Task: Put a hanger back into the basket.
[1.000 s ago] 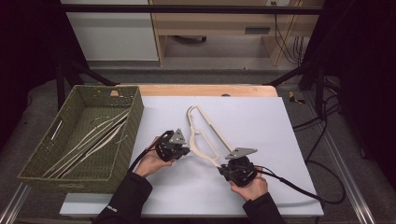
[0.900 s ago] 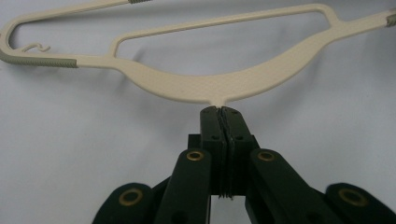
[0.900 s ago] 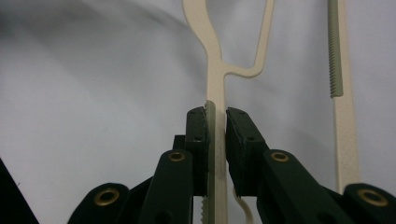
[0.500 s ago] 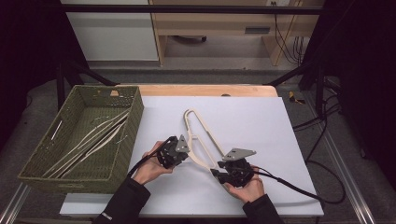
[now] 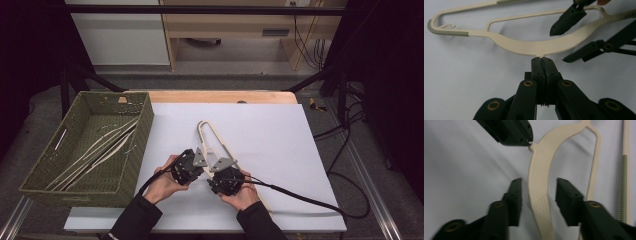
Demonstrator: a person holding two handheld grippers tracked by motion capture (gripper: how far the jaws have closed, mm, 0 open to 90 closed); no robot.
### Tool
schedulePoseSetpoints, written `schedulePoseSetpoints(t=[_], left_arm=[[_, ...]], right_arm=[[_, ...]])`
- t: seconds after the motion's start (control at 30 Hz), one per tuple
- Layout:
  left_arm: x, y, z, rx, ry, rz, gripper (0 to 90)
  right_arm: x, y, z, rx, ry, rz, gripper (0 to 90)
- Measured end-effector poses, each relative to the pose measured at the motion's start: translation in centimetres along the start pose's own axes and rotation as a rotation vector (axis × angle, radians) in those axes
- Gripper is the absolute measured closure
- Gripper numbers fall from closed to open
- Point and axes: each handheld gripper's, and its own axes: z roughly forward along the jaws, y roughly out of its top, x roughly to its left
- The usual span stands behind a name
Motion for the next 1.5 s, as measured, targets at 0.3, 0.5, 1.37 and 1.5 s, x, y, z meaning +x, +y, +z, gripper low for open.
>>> schedulePoseSetpoints(t=[0.3, 0.5, 1.37, 1.5], left_arm=[[0.6, -0.2, -3.4, -0.189, -0.044, -0.062, 73.1], [1.1, -1.0, -8.7, -0.414, 0.031, -0.147, 37.0], [0.1, -3.4, -8.6, -0.405, -0.016, -0.094, 22.8], [-0.2, -3.3, -7.4, -0.359, -0.058, -0.055, 35.9]], right_arm=[[0.3, -0.3, -0.3, 0.009, 0.007, -0.074, 75.9], [-0.4, 0.3, -2.1, -0.026, -0.015, -0.062, 77.4], [-1.8, 1.7, -9.2, -0.207, 0.237, -0.137, 87.0], [-1.1, 2.1, -9.2, -0.209, 0.290, -0.176, 87.0]])
